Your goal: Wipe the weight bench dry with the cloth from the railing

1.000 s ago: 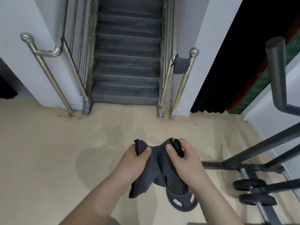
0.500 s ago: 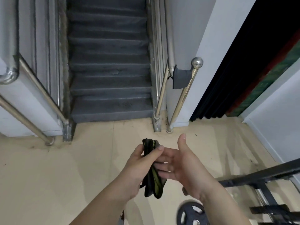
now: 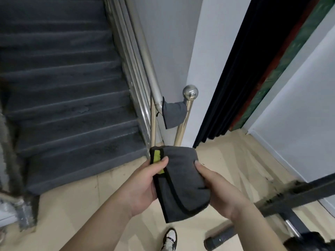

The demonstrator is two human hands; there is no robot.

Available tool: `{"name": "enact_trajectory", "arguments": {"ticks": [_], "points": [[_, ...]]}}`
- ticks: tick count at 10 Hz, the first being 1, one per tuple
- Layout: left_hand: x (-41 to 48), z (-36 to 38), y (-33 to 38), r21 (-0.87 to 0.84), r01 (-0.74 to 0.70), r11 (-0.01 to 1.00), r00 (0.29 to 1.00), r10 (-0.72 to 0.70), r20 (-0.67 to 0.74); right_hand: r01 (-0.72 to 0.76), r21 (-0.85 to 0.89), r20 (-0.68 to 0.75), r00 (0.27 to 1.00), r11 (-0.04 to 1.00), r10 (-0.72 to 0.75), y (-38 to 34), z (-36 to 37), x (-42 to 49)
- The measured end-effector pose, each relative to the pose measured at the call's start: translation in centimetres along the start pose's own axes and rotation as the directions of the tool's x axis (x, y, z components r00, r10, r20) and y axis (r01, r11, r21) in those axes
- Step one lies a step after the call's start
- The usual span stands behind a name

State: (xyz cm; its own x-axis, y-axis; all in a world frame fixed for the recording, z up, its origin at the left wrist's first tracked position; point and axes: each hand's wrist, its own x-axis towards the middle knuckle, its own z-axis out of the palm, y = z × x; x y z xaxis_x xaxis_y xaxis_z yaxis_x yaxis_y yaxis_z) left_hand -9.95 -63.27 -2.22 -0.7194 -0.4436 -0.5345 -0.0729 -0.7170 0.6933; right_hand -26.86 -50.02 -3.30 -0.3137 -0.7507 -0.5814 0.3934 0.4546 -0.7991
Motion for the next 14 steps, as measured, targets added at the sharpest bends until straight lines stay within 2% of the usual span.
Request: {"name": "enact_trajectory", "arguments": {"ticks": [1, 2, 3, 5, 6, 7, 9, 10, 11, 12, 13, 14], "points": [[4.6, 0.1, 3.3, 0.068, -0.029, 0.997, 0.999, 0.03, -0.024, -0.017, 0.131, 0.072, 0.997, 0.991, 0.008, -3.2, -1.7, 4.5], [10.2, -0.3, 5.6, 0.255, -0.045, 0.966, 0.99, 0.077, -0.12, 0.042, 0.04, 0.019, 0.999, 0.998, -0.043, -5.6, -3.4, 9.6], [15.4, -1.0, 7.4, 0.441, -0.012, 0.897, 0.968, 0.12, -0.219, 0.041, -0.055, -0.042, 0.998, 0.998, -0.043, -8.1, -4.5, 13.8], [27.0, -2.7, 13.6, 0.574, -0.054, 0.817, 0.938, 0.239, -0.252, 0.047, -0.16, -0.232, 0.969, 0.986, -0.084, -13.3, -4.4, 24.0], [32.6, -3.8, 17.3, 0.617, -0.041, 0.786, 0.926, 0.262, -0.273, 0.011, -0.125, -0.409, 0.91, 0.992, -0.061, -15.3, -3.9, 30.7], [36.9, -4.8, 20.4, 0.625, -0.032, 0.78, 0.933, 0.248, -0.261, -0.004, 0.02, -0.509, 0.861, 1.0, 0.013, -17.2, -3.5, 35.7], [42.1, -5.7, 23.8, 0.673, -0.071, 0.736, 0.965, 0.22, -0.139, 0.185, 0.199, -0.766, 0.642, 0.962, 0.035, -17.6, -3.3, 39.0], [43.6, -6.2, 24.6, 0.82, -0.015, 0.573, 0.988, 0.132, -0.075, 0.16, 0.303, -0.75, 0.648, 0.94, 0.132, -16.3, -3.7, 40.5], [44.9, -6.7, 25.7, 0.976, -0.105, 0.189, 0.971, 0.231, 0.059, 0.131, 0.35, -0.722, 0.669, 0.928, 0.178, -15.7, -4.0, 41.5], [45.7, -6.7, 26.4, 0.983, -0.178, 0.051, 0.949, 0.273, 0.157, 0.069, 0.264, -0.745, 0.648, 0.962, 0.158, -14.6, -4.5, 41.9], [46.1, -6.3, 26.5, 0.976, -0.204, -0.079, 0.943, 0.252, 0.217, -0.08, 0.269, -0.716, 0.65, 0.96, 0.255, -15.1, -4.3, 41.3], [46.1, -5.3, 26.9, 0.941, -0.262, -0.214, 0.901, 0.295, 0.318, -0.096, 0.23, -0.74, 0.63, 0.968, 0.238, -15.0, -4.5, 40.7]]}}
